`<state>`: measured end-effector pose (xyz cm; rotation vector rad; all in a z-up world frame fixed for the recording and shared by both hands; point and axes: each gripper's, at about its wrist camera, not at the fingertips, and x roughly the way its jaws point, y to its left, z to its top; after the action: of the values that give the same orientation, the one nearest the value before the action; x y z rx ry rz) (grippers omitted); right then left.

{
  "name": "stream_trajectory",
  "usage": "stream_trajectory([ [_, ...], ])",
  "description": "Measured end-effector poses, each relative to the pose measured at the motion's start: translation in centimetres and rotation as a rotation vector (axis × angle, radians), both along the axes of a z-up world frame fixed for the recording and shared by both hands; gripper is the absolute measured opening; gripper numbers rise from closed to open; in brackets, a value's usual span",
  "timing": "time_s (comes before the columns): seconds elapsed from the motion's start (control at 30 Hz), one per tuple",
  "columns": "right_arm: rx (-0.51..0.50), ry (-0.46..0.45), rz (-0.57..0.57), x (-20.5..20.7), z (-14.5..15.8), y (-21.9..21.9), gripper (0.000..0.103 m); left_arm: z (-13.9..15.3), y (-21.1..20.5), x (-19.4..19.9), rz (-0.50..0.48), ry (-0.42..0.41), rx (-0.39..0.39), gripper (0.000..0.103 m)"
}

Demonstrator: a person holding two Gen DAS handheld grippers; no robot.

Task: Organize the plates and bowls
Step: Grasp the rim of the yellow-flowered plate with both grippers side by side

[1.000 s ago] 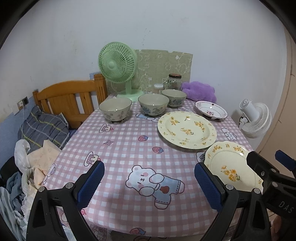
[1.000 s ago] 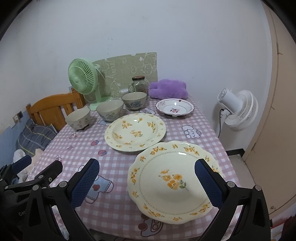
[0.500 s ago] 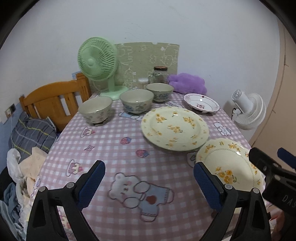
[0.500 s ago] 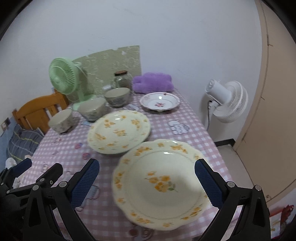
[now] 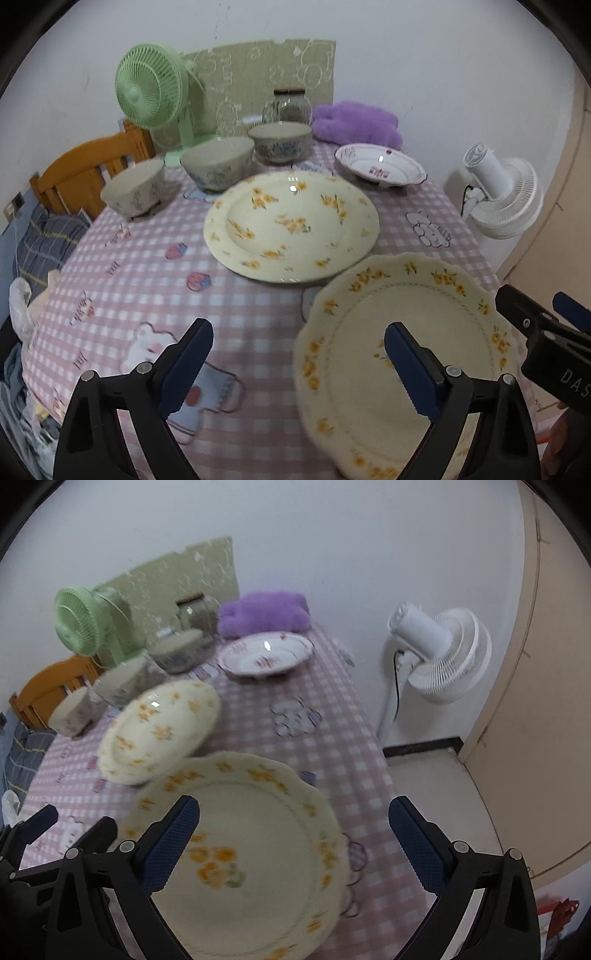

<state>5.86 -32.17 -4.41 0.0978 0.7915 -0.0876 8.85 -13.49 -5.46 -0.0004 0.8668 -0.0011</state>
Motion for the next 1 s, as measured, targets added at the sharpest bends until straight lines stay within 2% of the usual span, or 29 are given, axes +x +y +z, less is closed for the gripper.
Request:
stream_trajectory([
  [0.2, 0.016, 0.067, 0.035, 1.8, -3.2, -1.4, 0.103, -3.1, -1.1, 0.8, 0.040, 0.081, 0.019, 0.093],
  [0.37, 0.046, 0.137, 0.056, 2.9, -5.2, -1.8, 0.103, -4.4, -1.2, 1.5, 0.062, 0.136, 0.025, 0.093],
  [0.43, 0.042, 0.154, 0.075, 3.2, -5.9, -1.7, 0.102, -4.7, -1.3, 1.7, 0.063, 0.150, 0.029, 0.089],
  [0.63, 0.068, 0.207, 0.112, 4.2, -7.1, -1.5, 0.089, -5.3, -1.8, 2.4, 0.058, 0.172, 0.019, 0.080],
  [0.7, 0.080, 0.217, 0.128, 4.5, -7.4, -1.4, 0.082, -5.2, -2.1, 2.5, 0.049, 0.169, 0.021, 0.079],
  [0.83, 0.064, 0.221, 0.146, 5.2, -7.5, -0.9, 0.079, -5.2, -2.3, 2.8, 0.036, 0.175, 0.014, 0.078],
  [0.9, 0.059, 0.224, 0.148, 5.3, -7.6, -0.9, 0.079, -5.2, -2.4, 2.8, 0.025, 0.180, -0.007, 0.070],
  [0.93, 0.055, 0.225, 0.150, 5.3, -7.6, -0.9, 0.079, -5.2, -2.6, 2.8, 0.019, 0.180, -0.010, 0.070],
  [1.0, 0.057, 0.228, 0.153, 5.3, -7.5, -0.8, 0.073, -5.2, -2.5, 2.9, 0.022, 0.185, -0.013, 0.070],
])
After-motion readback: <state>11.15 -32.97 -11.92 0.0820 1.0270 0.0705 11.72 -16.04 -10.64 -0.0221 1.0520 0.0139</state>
